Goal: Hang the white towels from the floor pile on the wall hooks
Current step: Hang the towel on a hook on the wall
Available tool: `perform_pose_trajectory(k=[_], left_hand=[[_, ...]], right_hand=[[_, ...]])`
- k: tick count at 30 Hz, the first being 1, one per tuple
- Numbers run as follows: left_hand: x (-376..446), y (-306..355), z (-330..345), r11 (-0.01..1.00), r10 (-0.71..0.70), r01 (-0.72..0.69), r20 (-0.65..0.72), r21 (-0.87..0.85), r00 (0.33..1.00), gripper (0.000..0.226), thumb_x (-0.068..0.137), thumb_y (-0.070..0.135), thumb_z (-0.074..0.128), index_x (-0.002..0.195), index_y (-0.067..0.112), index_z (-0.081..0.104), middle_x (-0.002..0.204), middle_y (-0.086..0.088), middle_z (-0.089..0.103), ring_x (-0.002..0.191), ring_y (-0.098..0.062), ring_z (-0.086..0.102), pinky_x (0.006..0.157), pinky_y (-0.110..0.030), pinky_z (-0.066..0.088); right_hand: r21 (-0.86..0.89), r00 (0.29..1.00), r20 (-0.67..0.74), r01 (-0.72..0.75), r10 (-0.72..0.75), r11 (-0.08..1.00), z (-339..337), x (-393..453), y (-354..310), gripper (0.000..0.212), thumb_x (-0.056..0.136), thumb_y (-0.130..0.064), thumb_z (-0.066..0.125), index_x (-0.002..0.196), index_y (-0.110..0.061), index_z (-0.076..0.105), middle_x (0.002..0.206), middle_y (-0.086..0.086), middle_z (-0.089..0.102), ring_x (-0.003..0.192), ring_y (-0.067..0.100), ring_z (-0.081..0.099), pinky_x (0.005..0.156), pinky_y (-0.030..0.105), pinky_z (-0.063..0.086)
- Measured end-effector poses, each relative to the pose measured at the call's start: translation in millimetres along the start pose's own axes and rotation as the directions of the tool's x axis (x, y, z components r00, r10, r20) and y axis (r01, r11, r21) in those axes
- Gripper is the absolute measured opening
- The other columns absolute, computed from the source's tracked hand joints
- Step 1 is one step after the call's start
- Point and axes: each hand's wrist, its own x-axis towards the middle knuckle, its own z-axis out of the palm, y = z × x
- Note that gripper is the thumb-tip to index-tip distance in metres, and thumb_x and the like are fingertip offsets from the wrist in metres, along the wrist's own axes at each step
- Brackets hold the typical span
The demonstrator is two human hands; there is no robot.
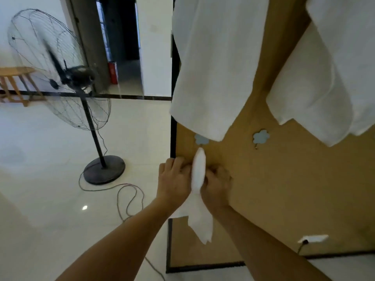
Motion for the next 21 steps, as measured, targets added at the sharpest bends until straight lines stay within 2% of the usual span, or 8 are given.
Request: perform_pose_trajectory(k=[3,5,7,9,11,13,17,21], left_hand=[[-11.5,-15.7,5.7,0.995,0.04,-0.017,0.237,-0.101,0.971,0.006,0.083,0.017,0.067,0.083,0.013,0.07,0.086,-0.006,0.064,0.074,-0.03,0.059,0.065,-0.033,0.042],[-15.6,-20.2,4.5,0.975,0.033,0.06,0.41,-0.212,0.911,0.014,0.091,0.017,0.058,0.095,0.012,0.07,0.09,-0.006,0.068,0.08,-0.028,0.064,0.069,-0.03,0.045],[-17.1,-23.8,-1.2,0.95,0.052,0.106,0.484,-0.294,0.874,0.02,0.095,0.015,0.049,0.1,0.01,0.067,0.095,-0.007,0.068,0.085,-0.027,0.066,0.072,-0.027,0.046],[-18.0,-25.5,-13.1,0.942,0.107,0.087,0.533,-0.325,0.839,0.025,0.096,0.013,0.044,0.109,0.008,0.065,0.102,-0.01,0.068,0.092,-0.028,0.066,0.078,-0.029,0.049],[-15.9,-25.8,-28.9,0.95,0.162,0.021,0.547,-0.313,0.822,0.033,0.098,0.015,0.043,0.123,0.01,0.063,0.112,-0.01,0.067,0.099,-0.029,0.065,0.086,-0.033,0.052],[-11.2,-22.0,-43.2,0.956,0.195,-0.045,0.514,-0.291,0.835,0.037,0.098,0.018,0.044,0.131,0.014,0.059,0.121,-0.008,0.065,0.106,-0.028,0.063,0.092,-0.035,0.051],[-2.2,16.9,-66.0,0.936,0.287,-0.151,0.443,-0.317,0.849,0.039,0.097,0.023,0.047,0.135,0.016,0.056,0.131,-0.004,0.059,0.112,-0.024,0.059,0.092,-0.036,0.051],[-15.9,96.4,-85.5,0.868,0.439,-0.279,0.371,-0.41,0.818,0.036,0.094,0.023,0.052,0.128,0.016,0.061,0.125,-0.006,0.061,0.111,-0.025,0.059,0.092,-0.036,0.051]], right_hand=[[-0.177,0.921,0.328,-0.159,0.21,0.971,-4.5,-3.7,-4.8,0.021,0.093,-0.018,0.051,0.091,-0.014,0.071,0.11,0.005,0.058,0.1,0.029,0.05,0.085,0.036,0.036],[-0.038,0.808,0.487,-0.361,0.333,0.932,-13.2,-4.9,-9.7,0.023,0.095,-0.013,0.046,0.097,-0.011,0.069,0.106,0.009,0.065,0.091,0.025,0.056,0.074,0.029,0.039],[0.12,0.72,0.525,-0.59,0.453,0.798,-25.8,-8.4,-17.5,0.03,0.094,-0.008,0.043,0.108,-0.011,0.069,0.105,0.011,0.069,0.092,0.026,0.062,0.075,0.029,0.046],[0.155,0.678,0.489,-0.687,0.549,0.71,-36.7,-15.5,-21.1,0.037,0.094,-0.008,0.042,0.123,-0.009,0.064,0.119,0.012,0.066,0.107,0.03,0.061,0.092,0.038,0.049],[0.124,0.676,0.47,-0.687,0.568,0.716,-47.8,-24.8,-23.7,0.038,0.094,-0.011,0.043,0.128,-0.006,0.06,0.128,0.013,0.062,0.115,0.031,0.058,0.096,0.036,0.047],[0.111,0.702,0.444,-0.66,0.556,0.743,-62.3,-34.8,-25.9,0.041,0.094,-0.014,0.044,0.133,-0.013,0.058,0.13,0.008,0.063,0.113,0.025,0.06,0.087,0.025,0.045],[0.095,0.77,0.365,-0.59,0.524,0.801,-107.0,-62.3,-17.8,0.04,0.095,-0.014,0.043,0.13,-0.02,0.062,0.106,0.006,0.072,0.081,0.018,0.064,0.074,0.025,0.051],[-0.1,0.797,0.287,-0.526,0.531,0.845,-178.4,-101.7,11.5,0.039,0.099,-0.025,0.049,0.137,-0.025,0.054,0.12,0.007,0.068,0.099,0.025,0.065,0.084,0.035,0.054]])
